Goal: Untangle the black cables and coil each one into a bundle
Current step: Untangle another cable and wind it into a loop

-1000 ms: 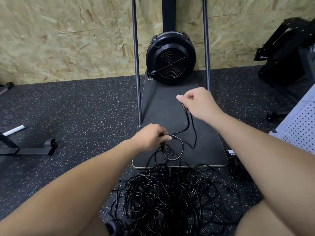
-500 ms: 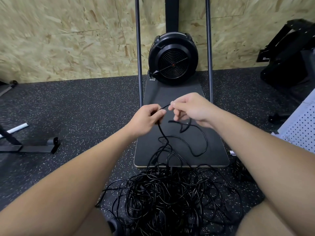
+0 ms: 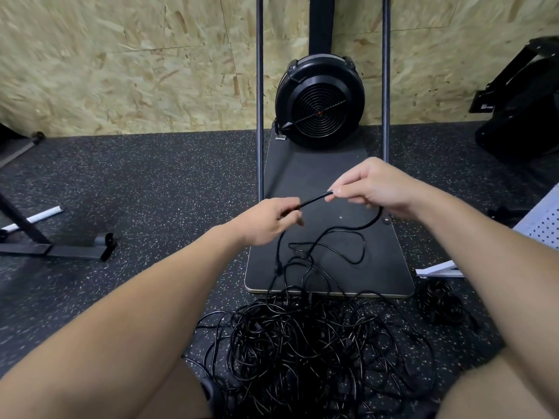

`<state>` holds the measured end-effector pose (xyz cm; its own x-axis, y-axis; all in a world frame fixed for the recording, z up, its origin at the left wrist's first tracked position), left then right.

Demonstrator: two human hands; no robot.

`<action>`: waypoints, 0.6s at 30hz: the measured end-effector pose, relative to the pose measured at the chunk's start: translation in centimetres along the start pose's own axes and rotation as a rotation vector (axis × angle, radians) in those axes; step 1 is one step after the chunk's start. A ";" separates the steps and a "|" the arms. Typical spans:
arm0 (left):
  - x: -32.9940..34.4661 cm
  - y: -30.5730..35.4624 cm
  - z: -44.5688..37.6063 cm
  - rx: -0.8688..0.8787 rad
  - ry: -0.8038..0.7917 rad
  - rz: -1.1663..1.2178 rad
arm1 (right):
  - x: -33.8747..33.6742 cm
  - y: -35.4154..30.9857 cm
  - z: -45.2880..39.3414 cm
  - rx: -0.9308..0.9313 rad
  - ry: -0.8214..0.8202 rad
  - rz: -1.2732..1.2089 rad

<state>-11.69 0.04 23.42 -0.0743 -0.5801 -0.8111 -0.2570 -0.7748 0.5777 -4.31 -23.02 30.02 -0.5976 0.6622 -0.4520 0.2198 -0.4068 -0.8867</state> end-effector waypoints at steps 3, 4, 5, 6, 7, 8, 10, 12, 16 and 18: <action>0.2 -0.7 0.2 -0.019 -0.007 -0.067 | -0.7 0.0 0.2 0.010 -0.037 0.113; 0.3 -1.8 0.5 -0.046 -0.038 -0.110 | -1.2 -0.1 0.4 0.012 -0.024 0.154; 0.4 -3.1 0.9 -0.078 -0.073 -0.153 | -2.0 -0.2 0.6 0.014 0.008 0.200; 0.4 -4.7 1.4 -0.125 -0.103 -0.194 | -2.9 -0.2 0.8 0.015 0.051 0.253; 0.2 -6.2 1.8 -0.169 -0.115 -0.222 | -3.8 0.0 1.0 0.018 0.090 0.306; -0.3 -7.3 2.3 -0.226 -0.107 -0.214 | -4.4 0.5 1.2 0.031 0.112 0.360; -1.4 -8.3 2.6 -0.306 -0.042 -0.137 | -4.5 1.6 1.6 0.078 0.092 0.462; -1.9 -8.5 2.6 -0.341 0.020 -0.025 | -4.1 3.3 1.6 0.107 0.083 0.592; -1.7 -7.6 2.4 -0.426 0.102 0.210 | -4.7 5.9 0.7 0.146 0.161 0.762; -1.8 -6.2 2.1 -0.455 0.176 0.349 | -3.9 6.6 0.3 0.146 0.128 0.838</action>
<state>-11.97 6.40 21.16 0.0908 -0.8226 -0.5613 0.1957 -0.5379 0.8200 -0.78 -28.50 25.94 -0.1892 0.1692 -0.9673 0.4433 -0.8643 -0.2379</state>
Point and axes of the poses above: each hand's wrist, its own z-axis away from the middle knuckle, its own x-axis out of the palm, y = z × x, the point moved 5 cm from there along -z, towards the middle knuckle, and after that the axes turned 3 degrees about y, right-handed, at the moved point
